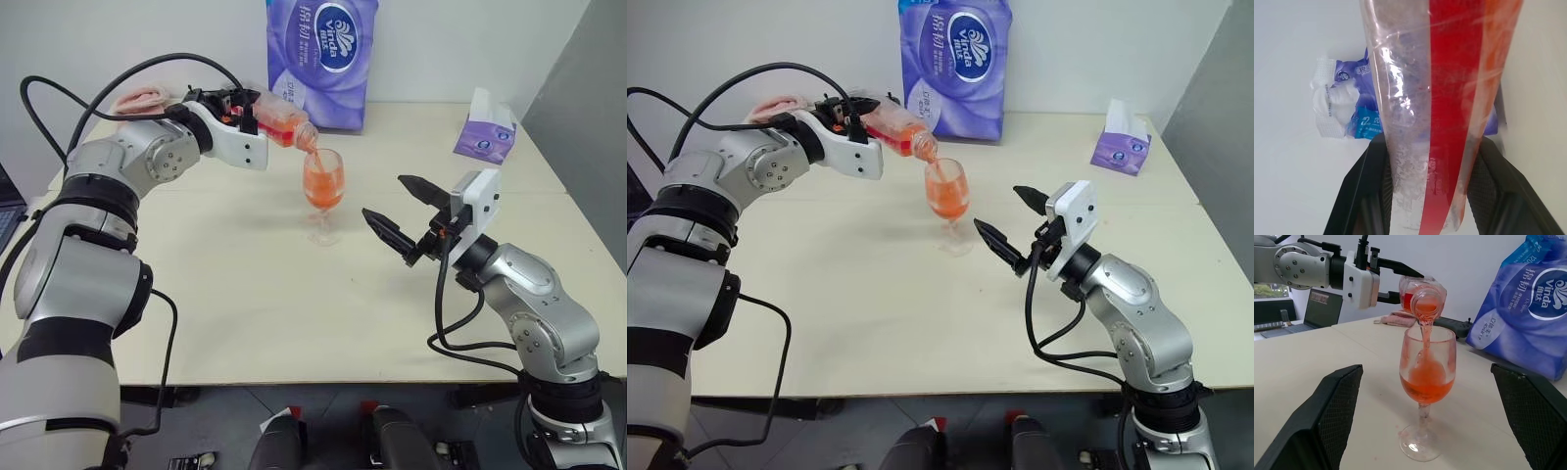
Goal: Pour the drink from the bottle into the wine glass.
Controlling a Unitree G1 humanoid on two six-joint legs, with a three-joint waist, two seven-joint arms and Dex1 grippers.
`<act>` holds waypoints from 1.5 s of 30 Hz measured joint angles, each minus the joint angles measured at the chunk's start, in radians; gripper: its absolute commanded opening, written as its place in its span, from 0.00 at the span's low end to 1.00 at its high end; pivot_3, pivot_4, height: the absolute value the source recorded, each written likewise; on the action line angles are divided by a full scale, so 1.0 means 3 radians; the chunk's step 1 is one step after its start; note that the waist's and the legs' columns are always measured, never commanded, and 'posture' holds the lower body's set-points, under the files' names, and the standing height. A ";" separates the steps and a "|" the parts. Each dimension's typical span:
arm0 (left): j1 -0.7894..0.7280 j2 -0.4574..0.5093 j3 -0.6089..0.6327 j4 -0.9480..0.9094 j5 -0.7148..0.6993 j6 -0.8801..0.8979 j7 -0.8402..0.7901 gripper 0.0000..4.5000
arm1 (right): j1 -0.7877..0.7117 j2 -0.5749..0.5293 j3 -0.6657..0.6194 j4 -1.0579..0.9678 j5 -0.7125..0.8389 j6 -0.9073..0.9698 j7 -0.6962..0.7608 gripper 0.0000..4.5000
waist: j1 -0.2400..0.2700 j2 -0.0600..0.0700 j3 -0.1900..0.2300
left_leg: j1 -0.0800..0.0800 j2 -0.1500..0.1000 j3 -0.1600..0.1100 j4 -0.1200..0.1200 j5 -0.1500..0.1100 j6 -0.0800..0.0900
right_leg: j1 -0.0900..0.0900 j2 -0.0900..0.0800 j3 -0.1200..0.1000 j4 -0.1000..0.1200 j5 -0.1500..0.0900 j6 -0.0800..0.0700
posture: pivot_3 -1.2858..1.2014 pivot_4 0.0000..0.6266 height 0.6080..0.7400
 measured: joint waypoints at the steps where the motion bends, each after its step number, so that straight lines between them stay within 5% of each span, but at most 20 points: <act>1: 0.0000 0.0000 0.0000 0.0001 0.0001 0.0000 0.0000 0.37 | 0.0000 0.0000 0.0000 0.0000 0.0000 0.0000 0.0000 1.00 | 0.0000 0.0000 0.0000 | 0.0000 0.0000 0.0000 0.0000 0.0000 0.0000 | 0.0000 0.0000 0.0000 0.0000 0.0000 0.0000 | 0.52 0.24 1.00; 15: 0.0000 -0.0073 0.0064 0.0041 -0.0174 0.0006 -0.0206 0.37 | 0.0001 -0.0010 -0.0001 0.0000 0.0000 0.0000 0.0004 1.00 | 0.0002 0.0000 0.0000 | -0.0001 0.0000 0.0002 0.0001 0.0000 0.0000 | 0.0000 0.0000 -0.0001 0.0000 0.0000 0.0000 | 0.52 0.24 1.00; 25: 0.0107 -0.0307 0.0744 0.0027 -0.1208 0.0150 -0.1257 0.37 | 0.0059 -0.0041 0.0003 -0.0018 0.0000 0.0004 0.0032 1.00 | -0.0009 0.0000 0.0000 | 0.0000 0.0001 0.0002 0.0002 0.0000 0.0000 | 0.0000 0.0000 0.0000 0.0002 0.0000 0.0000 | 0.52 0.24 1.00; 31: 0.0385 -0.0464 0.1408 -0.0216 -0.2028 0.0734 -0.1550 0.37 | 0.0112 -0.0194 0.0013 -0.0240 0.0044 0.0028 0.0175 1.00 | -0.0012 0.0000 0.0000 | 0.0000 0.0006 -0.0006 0.0004 0.0000 0.0000 | 0.0000 -0.0001 0.0000 0.0002 0.0000 0.0000 | 0.52 0.24 1.00; 45: 0.2143 -0.1350 0.2660 -0.2105 -0.3395 0.2600 -0.0537 0.37 | 0.0423 -0.0429 0.0048 -0.0357 0.0178 0.0069 0.0575 1.00 | 0.0001 -0.0006 -0.0004 | 0.0000 0.0015 -0.0012 0.0008 0.0001 -0.0003 | 0.0003 -0.0009 0.0005 0.0004 0.0000 0.0000 | 0.52 0.24 1.00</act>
